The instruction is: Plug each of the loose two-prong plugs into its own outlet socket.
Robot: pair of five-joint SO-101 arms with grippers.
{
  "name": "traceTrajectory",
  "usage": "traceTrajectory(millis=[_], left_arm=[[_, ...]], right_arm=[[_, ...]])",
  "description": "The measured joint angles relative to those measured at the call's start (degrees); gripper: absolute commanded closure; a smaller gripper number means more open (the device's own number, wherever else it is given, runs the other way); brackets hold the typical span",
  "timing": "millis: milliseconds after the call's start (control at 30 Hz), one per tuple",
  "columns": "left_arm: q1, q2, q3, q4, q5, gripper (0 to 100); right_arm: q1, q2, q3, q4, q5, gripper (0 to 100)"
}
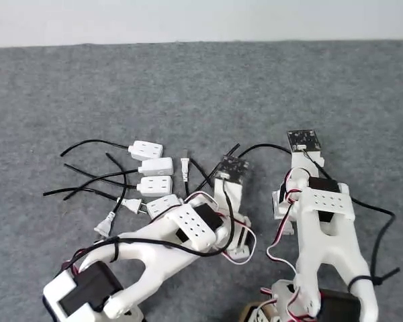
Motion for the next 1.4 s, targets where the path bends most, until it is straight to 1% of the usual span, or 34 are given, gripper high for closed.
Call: traceTrajectory(millis=[100, 267, 333, 400, 500, 667, 767, 933, 1000, 1100, 1167, 1233, 1300, 1367, 1400], left_arm=[[0.4, 0.0, 0.0, -0.2, -5.8, 81], [0.7, 0.0, -1.2, -0.1, -17.3, 81], [0.7, 0.0, -1.4, -0.1, -20.5, 81], [0.7, 0.0, -1.4, -0.1, -20.7, 81], [-0.5, 0.0, -1.4, -1.0, -19.1, 81], [-8.0, 0.0, -1.4, -5.1, -17.8, 81], [-11.7, 0.0, -1.4, -6.1, -17.5, 81], [-12.0, -1.1, -1.4, -6.2, -17.7, 81], [-11.9, -3.2, -1.4, -4.7, -17.7, 81], [-10.8, -9.5, -1.4, 1.4, -18.0, 81], [-10.9, -15.2, -1.3, 5.7, -21.5, 81], [-12.4, -21.5, 0.3, 8.7, -26.5, 83], [-15.6, -27.2, 3.6, 9.0, -30.5, 90], [-20.3, -30.8, 6.9, 9.0, -32.5, 99], [-22.7, -31.3, 8.0, 9.0, -33.0, 99]], right_arm=[[0.0, 0.0, 0.0, 0.0, 0.2, 99.1], [0.0, 0.2, 0.0, 0.0, 0.3, 99.1], [0.0, 0.2, 0.0, 0.0, 0.3, 99.1], [0.0, 0.2, 0.0, 0.0, 0.3, 99.1], [0.0, 0.2, 0.0, 0.0, 0.3, 99.1], [0.0, 0.2, 0.0, 0.0, 0.3, 99.1], [0.0, 0.2, 0.0, 0.0, 0.3, 99.1], [0.0, 0.2, 0.0, 0.0, 0.3, 99.1], [0.0, 0.2, 0.0, 0.0, 0.3, 99.1], [-0.1, 0.2, 0.0, 0.0, 0.3, 99.1], [-1.0, -0.6, 0.0, 0.7, 0.3, 99.1], [-2.4, -3.5, 0.0, 3.0, 0.6, 99.1], [-4.6, -7.7, 0.0, 5.5, 2.5, 99.1], [-7.5, -13.2, 0.0, 8.3, 4.5, 99.1], [-8.9, -16.1, 0.0, 9.5, 5.5, 99.1]])
